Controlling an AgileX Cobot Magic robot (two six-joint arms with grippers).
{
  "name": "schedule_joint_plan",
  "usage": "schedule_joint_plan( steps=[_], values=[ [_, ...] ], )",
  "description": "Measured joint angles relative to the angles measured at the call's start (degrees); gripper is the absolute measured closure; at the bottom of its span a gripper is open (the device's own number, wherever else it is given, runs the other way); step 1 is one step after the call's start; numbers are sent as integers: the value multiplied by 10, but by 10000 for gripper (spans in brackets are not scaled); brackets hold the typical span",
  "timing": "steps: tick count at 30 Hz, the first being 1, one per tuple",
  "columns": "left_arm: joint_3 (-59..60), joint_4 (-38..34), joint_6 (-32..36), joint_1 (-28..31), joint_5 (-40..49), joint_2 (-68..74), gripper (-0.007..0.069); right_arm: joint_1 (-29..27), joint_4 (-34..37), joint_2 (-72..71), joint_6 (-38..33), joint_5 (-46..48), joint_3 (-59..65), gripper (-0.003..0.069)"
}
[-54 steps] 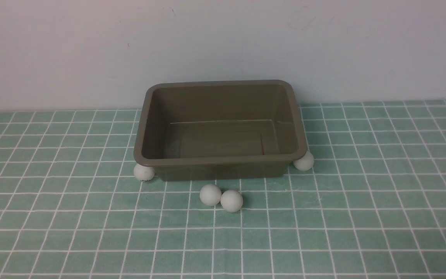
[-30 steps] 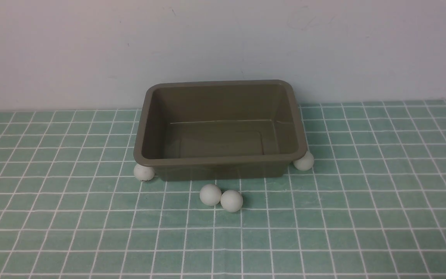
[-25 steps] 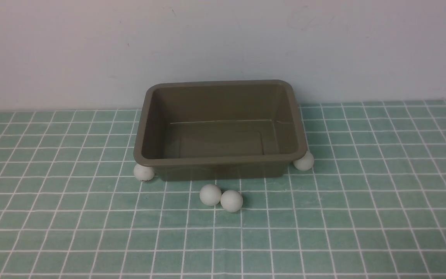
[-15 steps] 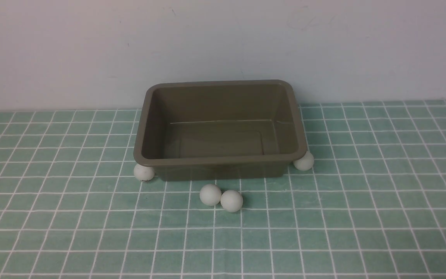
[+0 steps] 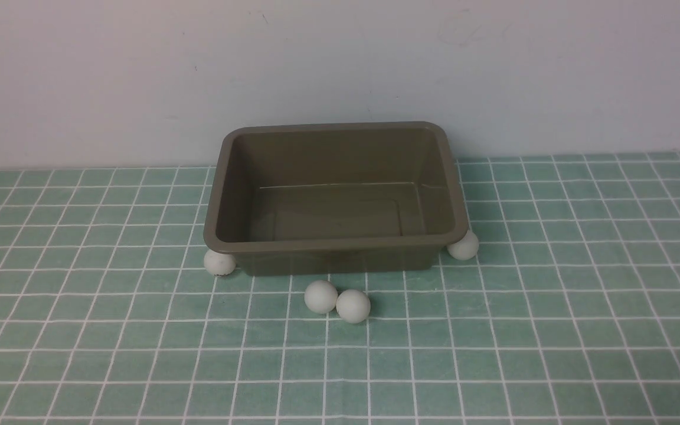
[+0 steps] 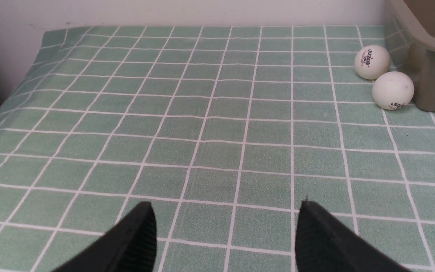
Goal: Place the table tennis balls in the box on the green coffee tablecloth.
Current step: 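Reach for and grasp a ping pong ball on the table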
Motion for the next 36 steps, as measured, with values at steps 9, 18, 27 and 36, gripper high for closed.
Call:
schedule_joint_plan(
  steps=[9, 18, 27, 36],
  values=[
    [0, 0, 0, 0, 0, 0, 178, 0, 16, 0, 20, -22, 2, 143],
    [0, 0, 0, 0, 0, 0, 178, 0, 15, 0, 20, 103, -183, 143],
    [0, 0, 0, 0, 0, 0, 178, 0, 9, 0, 20, 141, -245, 143],
    [0, 0, 0, 0, 0, 0, 178, 0, 8, 0, 20, 140, -237, 143]
  ],
)
